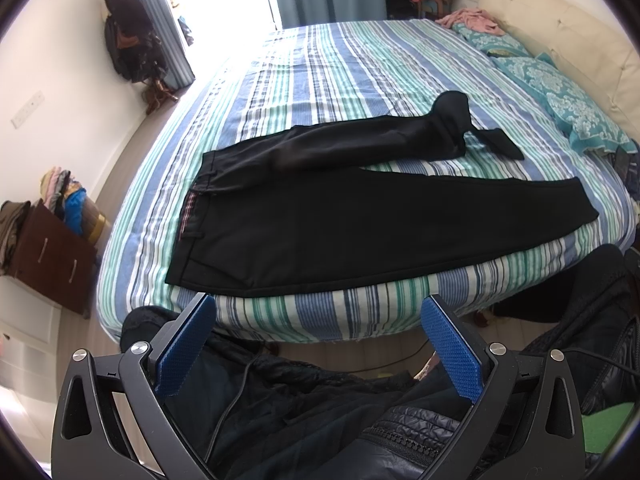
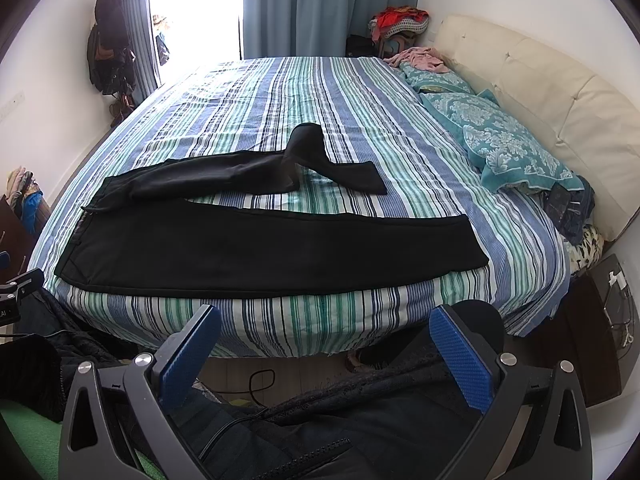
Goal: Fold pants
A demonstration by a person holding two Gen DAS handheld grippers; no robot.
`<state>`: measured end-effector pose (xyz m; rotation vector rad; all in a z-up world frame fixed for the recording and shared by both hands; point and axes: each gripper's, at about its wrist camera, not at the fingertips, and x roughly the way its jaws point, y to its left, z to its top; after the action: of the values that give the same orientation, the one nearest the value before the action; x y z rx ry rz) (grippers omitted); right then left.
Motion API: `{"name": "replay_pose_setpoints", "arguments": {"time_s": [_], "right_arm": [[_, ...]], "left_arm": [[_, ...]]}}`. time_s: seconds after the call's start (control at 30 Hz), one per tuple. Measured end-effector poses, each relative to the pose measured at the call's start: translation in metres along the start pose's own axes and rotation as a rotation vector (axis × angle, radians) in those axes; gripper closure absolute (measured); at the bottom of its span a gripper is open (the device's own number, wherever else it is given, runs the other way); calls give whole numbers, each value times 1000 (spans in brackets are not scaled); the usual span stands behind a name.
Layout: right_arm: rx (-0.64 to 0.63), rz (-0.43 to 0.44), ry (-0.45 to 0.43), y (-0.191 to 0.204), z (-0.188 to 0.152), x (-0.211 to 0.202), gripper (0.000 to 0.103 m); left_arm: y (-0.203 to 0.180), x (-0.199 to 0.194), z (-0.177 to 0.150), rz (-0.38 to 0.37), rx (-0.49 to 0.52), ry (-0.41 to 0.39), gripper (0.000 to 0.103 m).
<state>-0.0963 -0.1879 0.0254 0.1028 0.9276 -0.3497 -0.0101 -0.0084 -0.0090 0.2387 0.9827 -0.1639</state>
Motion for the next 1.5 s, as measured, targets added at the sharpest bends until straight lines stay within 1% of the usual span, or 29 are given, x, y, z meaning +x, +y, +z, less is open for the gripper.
{"name": "replay_pose_setpoints", "arguments": {"time_s": [0.83,1.3,1.5], "right_arm": [[-5,5,4,2,-1,-1,0],[-16,23,24,6,3,10,0],[-12,-17,27,6,11,14,0]], "left_arm": [[1,-1,0,1,3,3,1],[-3,8,3,-4,11,25,1],[0,12,4,-6,-6,36,1]]}}
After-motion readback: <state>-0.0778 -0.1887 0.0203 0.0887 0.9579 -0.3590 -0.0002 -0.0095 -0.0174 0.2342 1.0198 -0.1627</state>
